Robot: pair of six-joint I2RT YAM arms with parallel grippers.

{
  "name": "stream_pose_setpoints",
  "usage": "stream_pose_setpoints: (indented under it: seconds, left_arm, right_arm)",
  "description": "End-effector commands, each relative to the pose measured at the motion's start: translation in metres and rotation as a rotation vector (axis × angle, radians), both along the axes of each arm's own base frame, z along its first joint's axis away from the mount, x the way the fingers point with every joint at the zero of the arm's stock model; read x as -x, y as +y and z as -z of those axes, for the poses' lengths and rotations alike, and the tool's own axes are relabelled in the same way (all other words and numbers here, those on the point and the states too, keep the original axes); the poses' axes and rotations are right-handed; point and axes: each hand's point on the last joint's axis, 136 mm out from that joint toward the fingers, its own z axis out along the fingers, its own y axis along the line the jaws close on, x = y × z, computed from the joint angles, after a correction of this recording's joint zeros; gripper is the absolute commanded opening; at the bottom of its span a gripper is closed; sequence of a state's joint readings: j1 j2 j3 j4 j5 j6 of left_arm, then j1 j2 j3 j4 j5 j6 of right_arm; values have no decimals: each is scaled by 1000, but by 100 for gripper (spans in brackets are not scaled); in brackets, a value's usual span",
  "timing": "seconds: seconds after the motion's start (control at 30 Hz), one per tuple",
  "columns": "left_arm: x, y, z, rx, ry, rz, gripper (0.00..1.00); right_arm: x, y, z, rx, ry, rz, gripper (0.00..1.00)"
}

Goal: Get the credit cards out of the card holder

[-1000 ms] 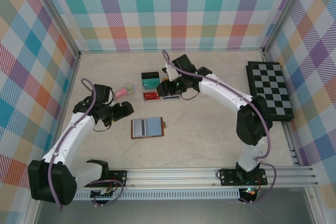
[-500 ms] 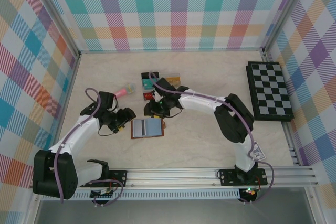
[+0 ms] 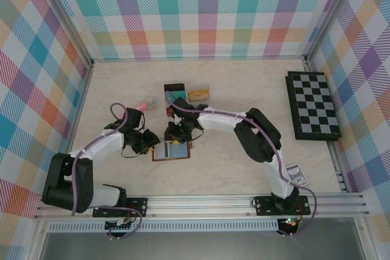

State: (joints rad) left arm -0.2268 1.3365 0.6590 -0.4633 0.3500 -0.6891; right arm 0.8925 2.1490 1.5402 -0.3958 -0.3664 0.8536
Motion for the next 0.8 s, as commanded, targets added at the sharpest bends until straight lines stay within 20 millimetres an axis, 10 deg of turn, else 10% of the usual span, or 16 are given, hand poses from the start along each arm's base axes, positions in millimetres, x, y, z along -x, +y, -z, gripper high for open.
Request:
stream_pose_setpoints:
  seconds: [0.0,0.77]
  left_arm:
    - [-3,-3,4,-11,-3,18,24]
    - [14,15,33,-112,54,8,12]
  right_arm:
    - [4,0,5,29,21,-1,25]
    - [13,14,13,-15,73,-77,18]
